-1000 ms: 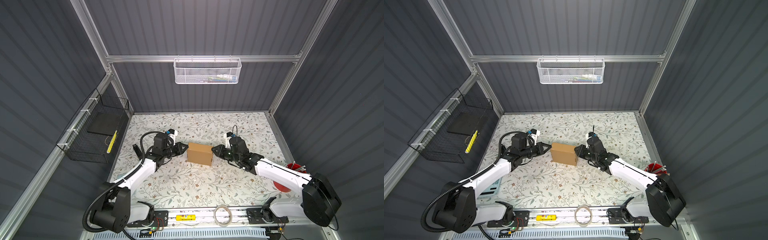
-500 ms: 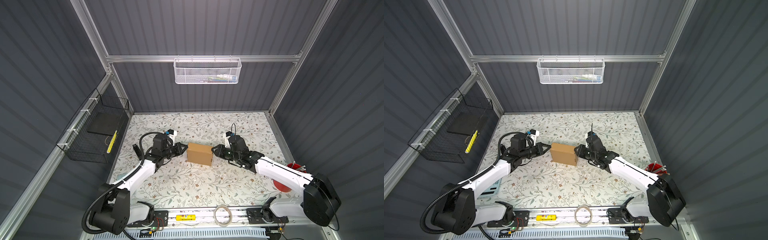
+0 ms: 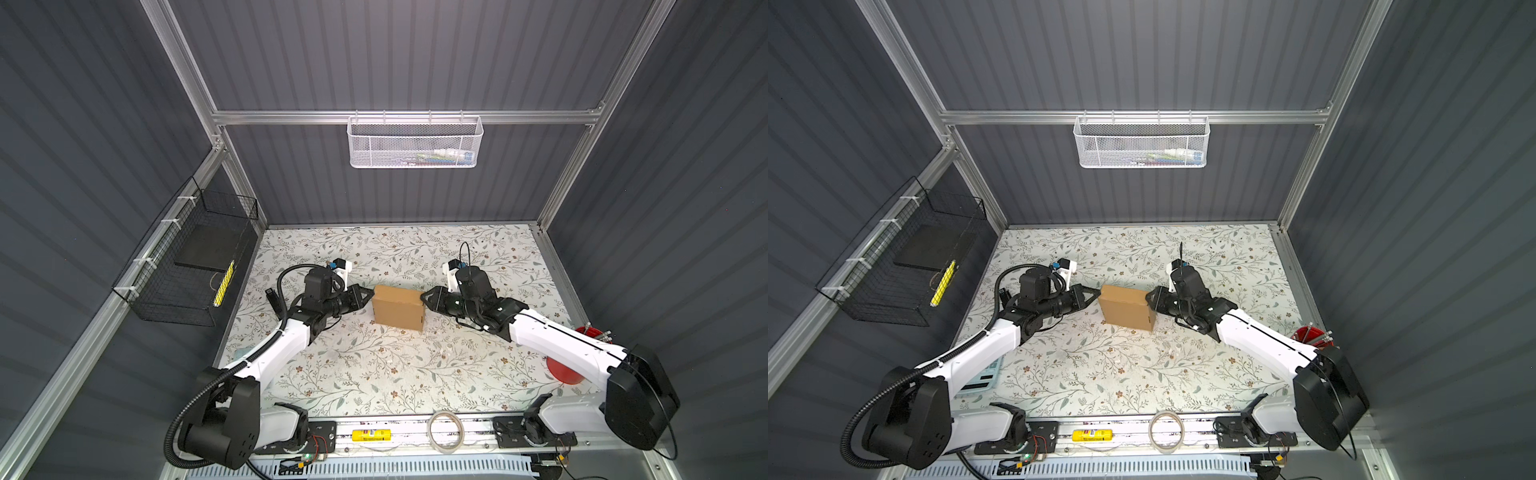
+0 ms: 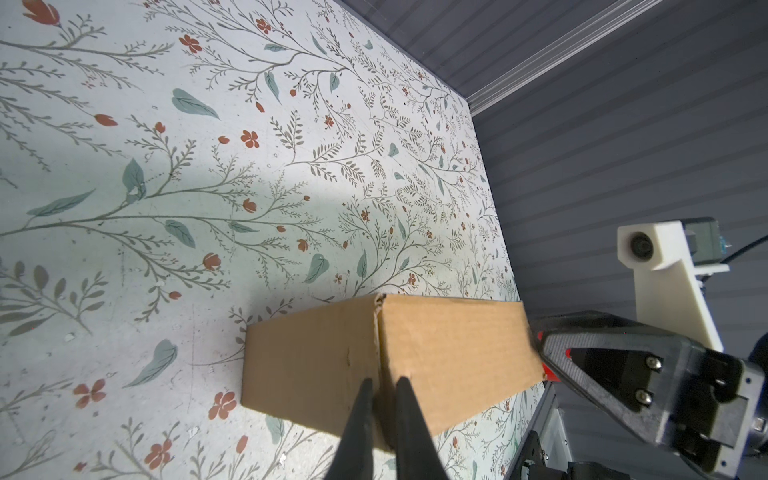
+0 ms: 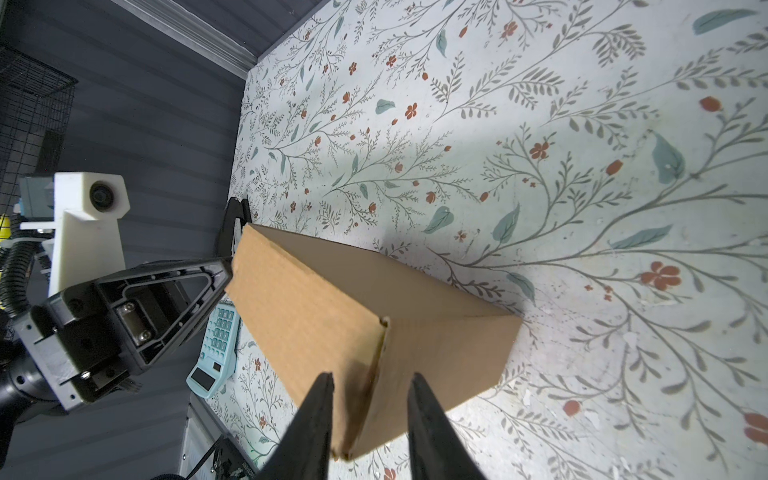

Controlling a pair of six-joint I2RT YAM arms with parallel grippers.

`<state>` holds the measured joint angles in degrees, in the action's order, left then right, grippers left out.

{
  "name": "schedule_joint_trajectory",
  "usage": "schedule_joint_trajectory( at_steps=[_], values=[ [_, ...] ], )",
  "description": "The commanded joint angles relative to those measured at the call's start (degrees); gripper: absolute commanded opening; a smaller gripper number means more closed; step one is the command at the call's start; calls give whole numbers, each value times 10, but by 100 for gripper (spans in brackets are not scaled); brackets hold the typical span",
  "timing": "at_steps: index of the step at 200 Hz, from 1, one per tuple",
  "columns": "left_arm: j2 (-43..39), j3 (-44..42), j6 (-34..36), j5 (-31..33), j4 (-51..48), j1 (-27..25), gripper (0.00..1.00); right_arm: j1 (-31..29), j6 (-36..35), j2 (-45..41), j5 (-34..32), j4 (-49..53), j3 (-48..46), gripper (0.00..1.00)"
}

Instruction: Fold the paper box

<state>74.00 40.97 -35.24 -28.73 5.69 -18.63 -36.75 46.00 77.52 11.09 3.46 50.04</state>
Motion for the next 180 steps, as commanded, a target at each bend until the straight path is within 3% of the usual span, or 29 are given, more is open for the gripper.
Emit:
schedule_joint_trajectory(
  at_steps=[1,95,180],
  values=[
    [14,-21,-4,14,-75,3,12,-1,-3,9,11,-2,2,33],
    [17,-25,-11,7,-73,3,13,-1,13,16,8,-30,-56,26],
    [-15,-45,-21,-16,-79,3,14,-7,-29,18,24,-1,-46,27]
  ],
)
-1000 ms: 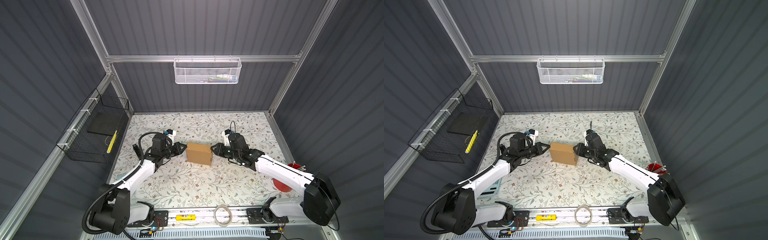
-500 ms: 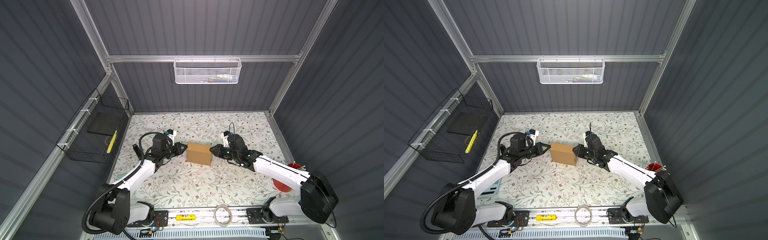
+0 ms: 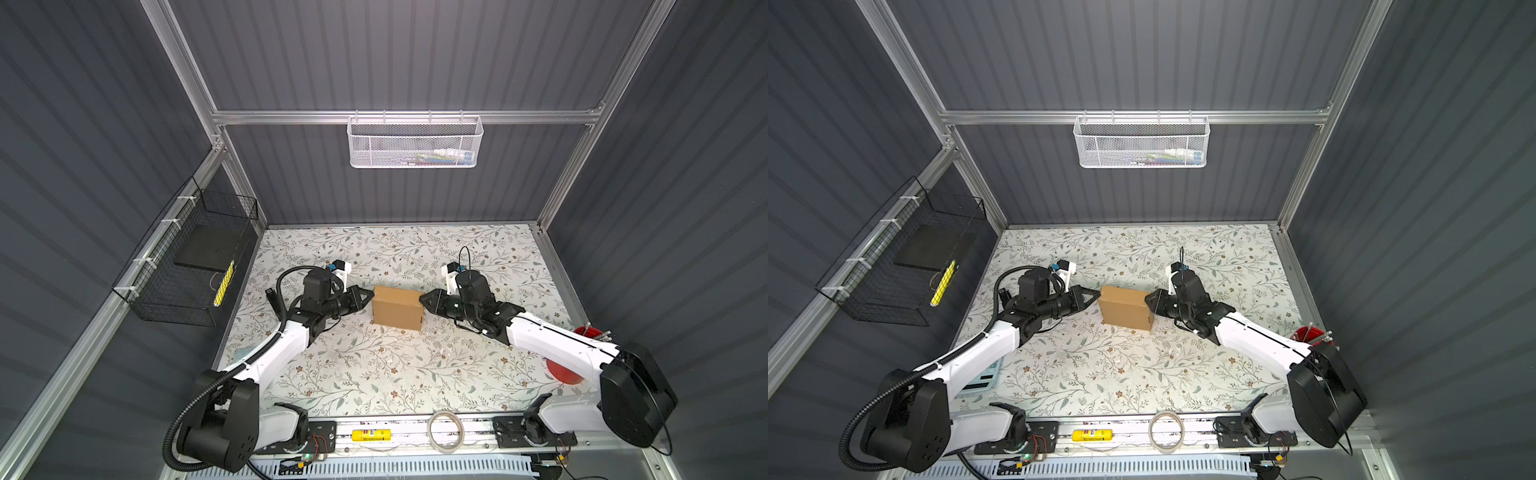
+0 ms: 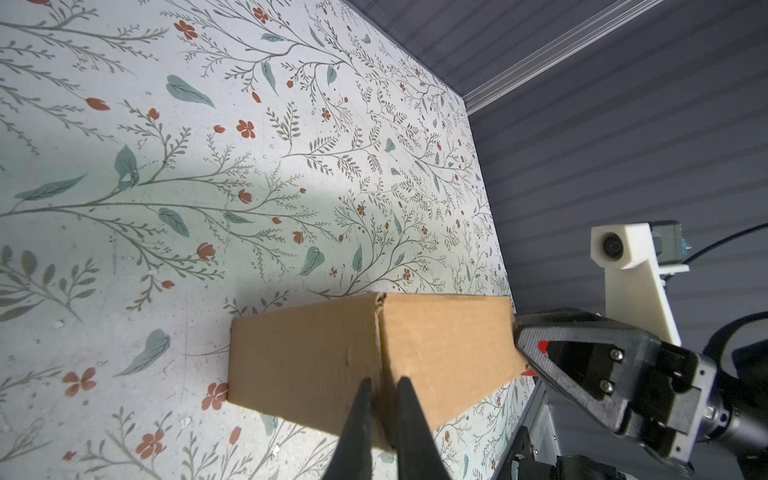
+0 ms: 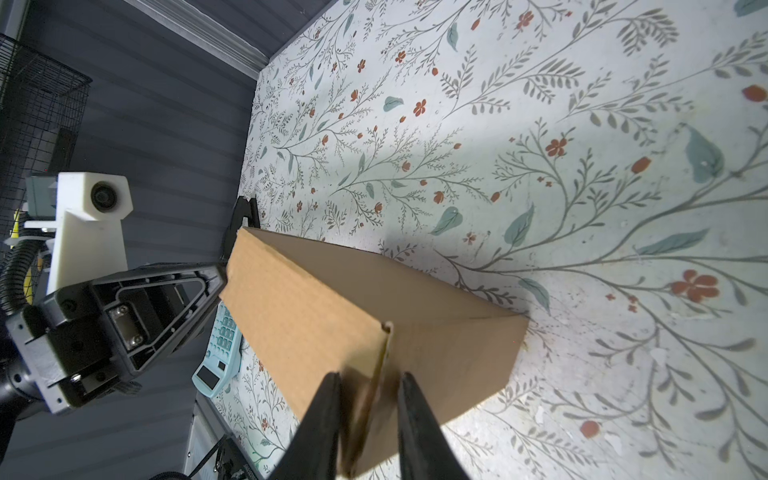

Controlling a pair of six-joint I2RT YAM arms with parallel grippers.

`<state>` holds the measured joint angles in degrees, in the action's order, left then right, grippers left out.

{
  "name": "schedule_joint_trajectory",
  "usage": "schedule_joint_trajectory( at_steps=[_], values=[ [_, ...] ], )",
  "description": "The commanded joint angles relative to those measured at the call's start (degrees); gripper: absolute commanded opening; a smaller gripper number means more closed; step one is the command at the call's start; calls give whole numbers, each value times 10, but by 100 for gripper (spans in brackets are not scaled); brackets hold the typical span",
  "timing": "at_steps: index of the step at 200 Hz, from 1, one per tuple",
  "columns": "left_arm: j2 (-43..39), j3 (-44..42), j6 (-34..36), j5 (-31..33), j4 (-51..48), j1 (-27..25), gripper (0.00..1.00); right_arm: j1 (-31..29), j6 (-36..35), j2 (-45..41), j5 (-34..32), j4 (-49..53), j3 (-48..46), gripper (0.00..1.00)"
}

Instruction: Fold the paper box

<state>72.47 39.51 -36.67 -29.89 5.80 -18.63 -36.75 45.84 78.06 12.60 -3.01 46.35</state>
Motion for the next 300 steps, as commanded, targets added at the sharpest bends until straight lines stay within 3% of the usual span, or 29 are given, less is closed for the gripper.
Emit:
schedule_joint_trajectory(
  at_steps=[1,196,300],
  values=[
    [0,-31,-7,-5,-80,3,14,-7,-29,12,9,64,-8,27],
    [-121,-105,-36,-19,-114,2,14,-45,-54,-40,-29,127,-20,31],
    [-136,-109,-42,-11,-119,2,14,-49,-53,-56,-43,128,-30,31]
  ],
)
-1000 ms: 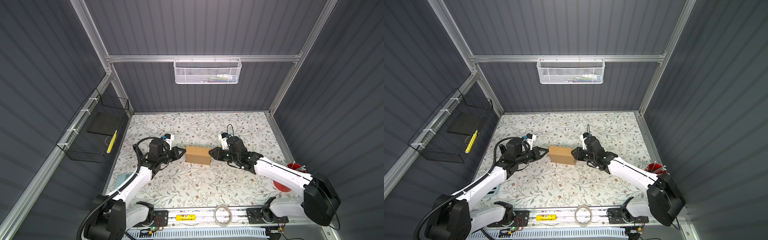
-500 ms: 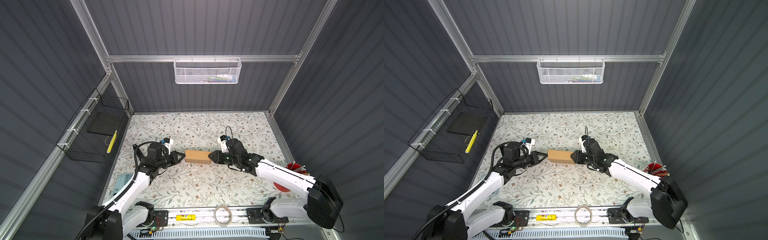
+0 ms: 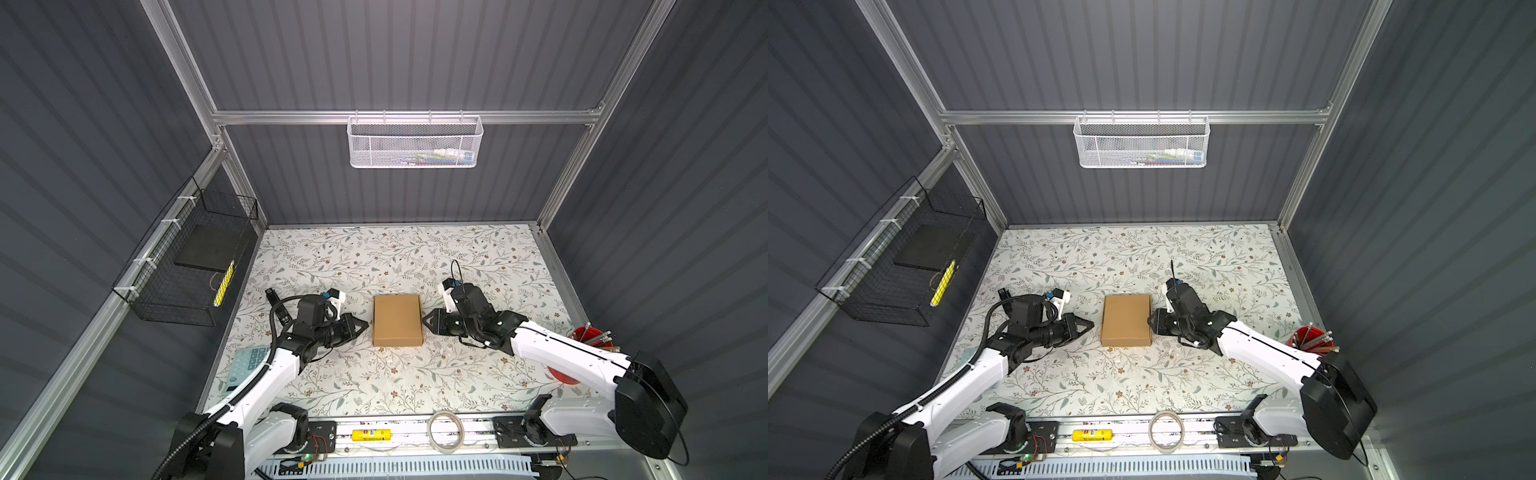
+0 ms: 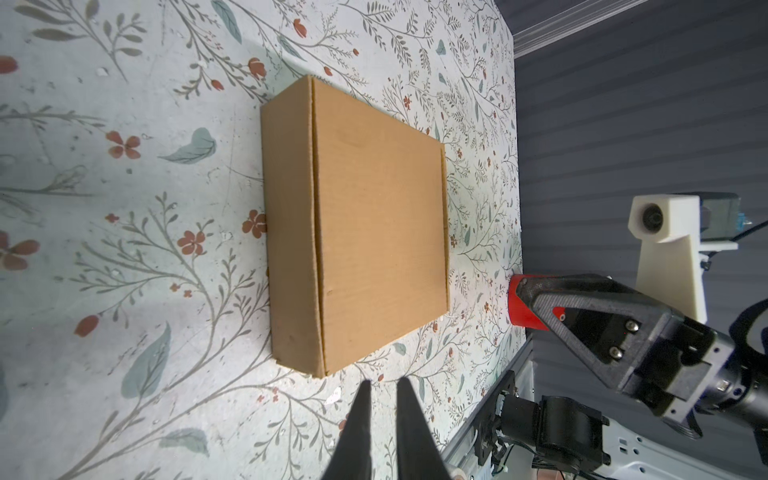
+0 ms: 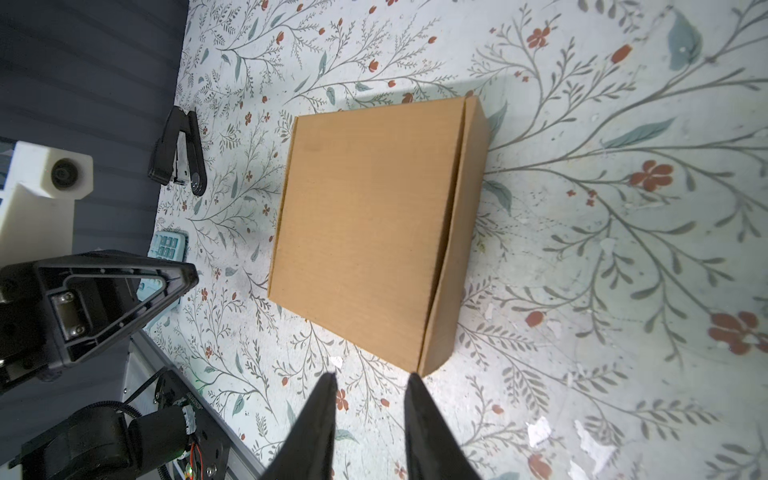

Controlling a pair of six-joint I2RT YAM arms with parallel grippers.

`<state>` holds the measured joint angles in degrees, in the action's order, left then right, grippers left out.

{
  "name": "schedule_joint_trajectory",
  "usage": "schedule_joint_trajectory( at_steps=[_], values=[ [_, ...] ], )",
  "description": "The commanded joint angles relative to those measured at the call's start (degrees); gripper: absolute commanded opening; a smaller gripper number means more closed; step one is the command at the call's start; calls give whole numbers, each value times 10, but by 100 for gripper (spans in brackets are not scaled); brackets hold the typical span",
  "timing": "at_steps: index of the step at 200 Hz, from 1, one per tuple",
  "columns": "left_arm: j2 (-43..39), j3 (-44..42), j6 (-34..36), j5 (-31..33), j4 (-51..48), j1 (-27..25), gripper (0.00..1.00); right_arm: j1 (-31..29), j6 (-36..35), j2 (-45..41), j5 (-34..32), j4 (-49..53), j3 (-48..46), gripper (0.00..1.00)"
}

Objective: Fold the paper box
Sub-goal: 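Set the closed box flat on the table and open both grippers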

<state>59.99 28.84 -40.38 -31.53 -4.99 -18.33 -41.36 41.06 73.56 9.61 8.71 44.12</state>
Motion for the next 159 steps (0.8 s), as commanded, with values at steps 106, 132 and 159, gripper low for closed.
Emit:
schedule_joint_trajectory(
  at_steps=[106,132,159],
  values=[
    [7,31,25,38,-38,-1,40,-2,-16,-23,-46,7,-12,39],
    [22,44,36,36,-39,-1,50,-2,-19,-29,-57,8,-14,41],
    [35,57,45,38,-38,-1,62,0,-19,-33,-65,7,-18,45]
  ],
)
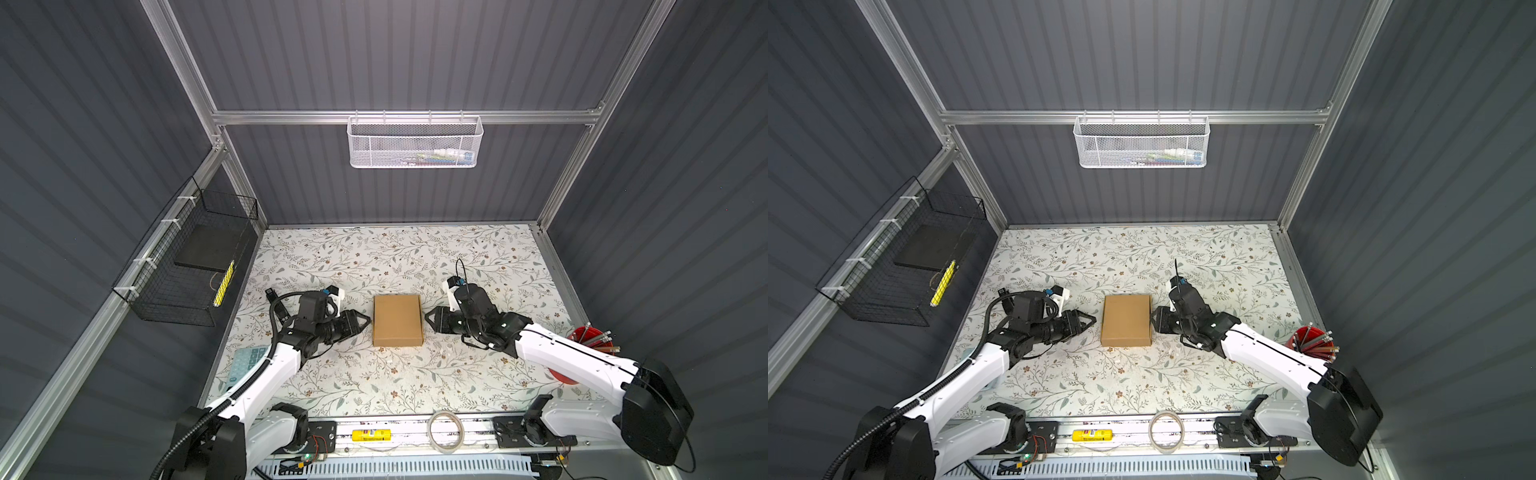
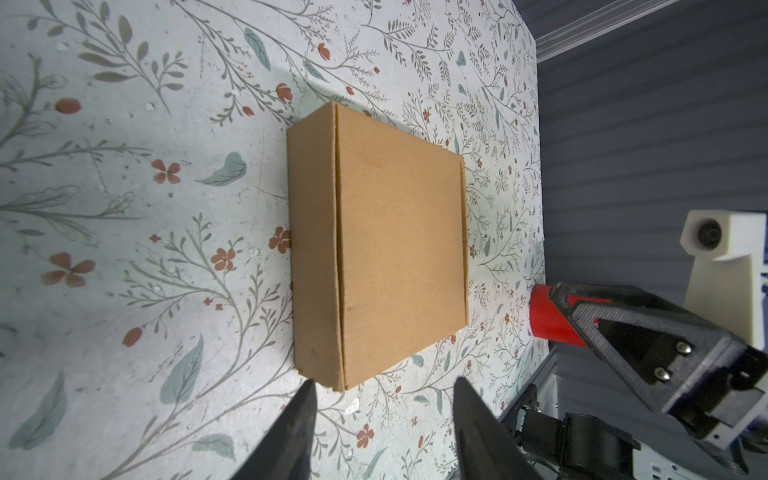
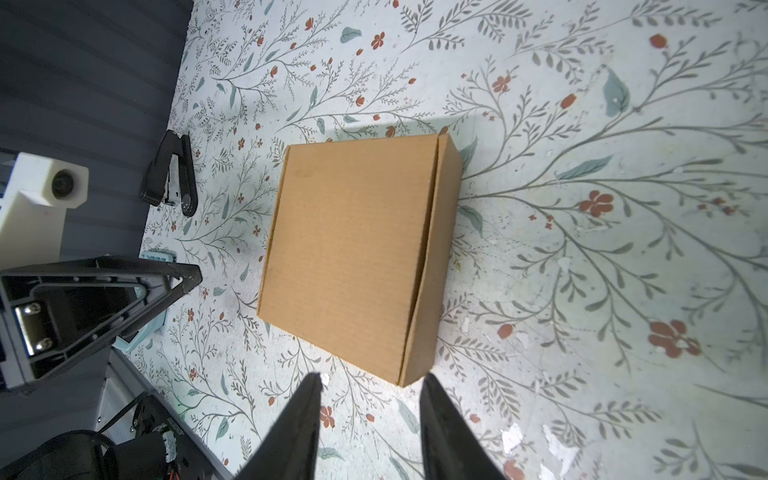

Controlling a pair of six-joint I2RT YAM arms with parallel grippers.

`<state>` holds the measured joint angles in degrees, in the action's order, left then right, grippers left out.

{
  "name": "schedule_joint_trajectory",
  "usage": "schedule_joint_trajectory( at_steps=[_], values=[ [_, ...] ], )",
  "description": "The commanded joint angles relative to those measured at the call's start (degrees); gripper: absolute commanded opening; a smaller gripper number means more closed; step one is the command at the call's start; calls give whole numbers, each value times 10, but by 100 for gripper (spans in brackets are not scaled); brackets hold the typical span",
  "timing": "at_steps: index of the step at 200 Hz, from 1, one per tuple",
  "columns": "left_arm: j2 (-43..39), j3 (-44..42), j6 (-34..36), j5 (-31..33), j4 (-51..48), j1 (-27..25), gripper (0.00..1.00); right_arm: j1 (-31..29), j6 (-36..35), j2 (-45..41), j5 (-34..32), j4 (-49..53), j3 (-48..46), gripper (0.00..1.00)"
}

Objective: Fold the paper box
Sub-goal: 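Set the closed box flat on the table and open both grippers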

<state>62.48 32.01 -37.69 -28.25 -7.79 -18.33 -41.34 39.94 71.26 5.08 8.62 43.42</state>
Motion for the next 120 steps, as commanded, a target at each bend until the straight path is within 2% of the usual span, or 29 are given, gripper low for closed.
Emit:
schedule_joint_trajectory(
  at_steps=[1,17,37,94,120],
  values=[
    [10,25,19,6,-10,-1,62,-1,-8,-10,-21,8,-11,45],
    [16,31,22,7,-9,-1,71,1,-10,-12,-25,8,-13,47],
    [23,36,27,8,-10,-1,99,4,-13,-13,-25,4,-16,47],
    [28,43,35,22,-15,-1,100,13,-20,-19,-28,0,-22,59],
    [28,48,41,32,-20,-1,100,17,-21,-24,-31,-5,-29,71]
  ],
)
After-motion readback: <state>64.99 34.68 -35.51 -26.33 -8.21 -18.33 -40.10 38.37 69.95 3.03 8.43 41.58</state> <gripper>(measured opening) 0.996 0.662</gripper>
